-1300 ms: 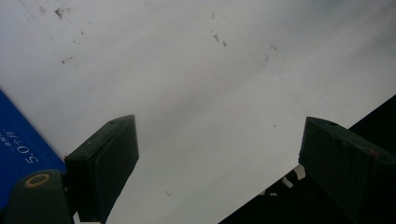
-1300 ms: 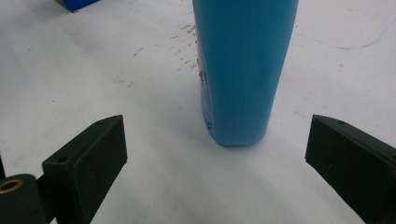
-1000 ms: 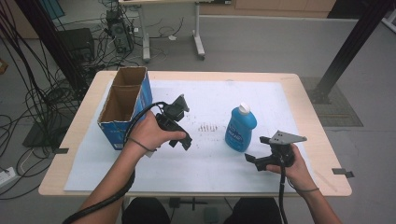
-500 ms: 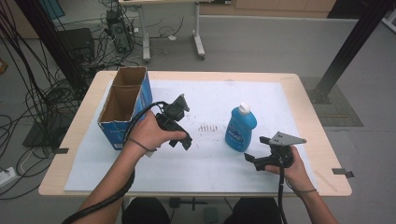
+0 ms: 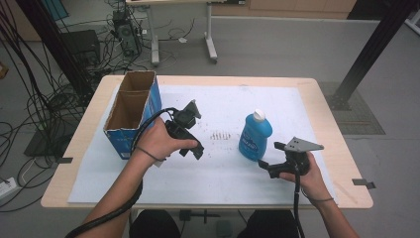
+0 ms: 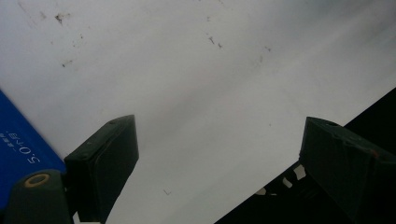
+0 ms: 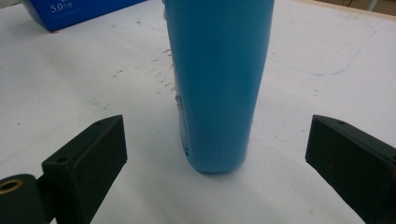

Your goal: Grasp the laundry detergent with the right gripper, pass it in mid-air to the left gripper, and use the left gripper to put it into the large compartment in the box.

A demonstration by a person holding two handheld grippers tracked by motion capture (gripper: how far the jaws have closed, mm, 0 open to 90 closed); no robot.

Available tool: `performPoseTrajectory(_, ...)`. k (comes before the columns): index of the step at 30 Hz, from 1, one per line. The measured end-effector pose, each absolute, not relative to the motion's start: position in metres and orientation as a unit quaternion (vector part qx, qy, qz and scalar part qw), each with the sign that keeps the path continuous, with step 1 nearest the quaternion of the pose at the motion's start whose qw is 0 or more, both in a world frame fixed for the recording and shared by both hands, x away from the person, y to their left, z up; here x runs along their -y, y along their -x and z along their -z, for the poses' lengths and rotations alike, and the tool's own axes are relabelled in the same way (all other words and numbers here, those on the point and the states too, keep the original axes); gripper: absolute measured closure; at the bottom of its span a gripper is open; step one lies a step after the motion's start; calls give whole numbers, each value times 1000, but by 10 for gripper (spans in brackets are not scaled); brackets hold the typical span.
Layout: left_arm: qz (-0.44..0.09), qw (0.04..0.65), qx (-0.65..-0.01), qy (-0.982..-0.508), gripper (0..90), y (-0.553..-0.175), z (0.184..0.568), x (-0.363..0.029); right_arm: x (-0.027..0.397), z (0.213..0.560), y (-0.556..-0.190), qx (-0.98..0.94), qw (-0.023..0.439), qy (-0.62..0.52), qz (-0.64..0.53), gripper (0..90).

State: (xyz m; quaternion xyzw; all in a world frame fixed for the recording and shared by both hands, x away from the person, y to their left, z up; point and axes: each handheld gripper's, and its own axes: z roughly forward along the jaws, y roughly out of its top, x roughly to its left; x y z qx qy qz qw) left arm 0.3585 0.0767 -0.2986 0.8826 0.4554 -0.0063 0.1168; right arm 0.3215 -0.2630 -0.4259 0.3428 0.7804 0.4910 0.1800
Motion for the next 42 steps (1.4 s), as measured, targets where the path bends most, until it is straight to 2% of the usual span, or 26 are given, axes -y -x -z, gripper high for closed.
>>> performPoseTrajectory(42,11,119,-450,-885,121,-359,297,-77,241,429,-343,-753,203,-340,-526,64)
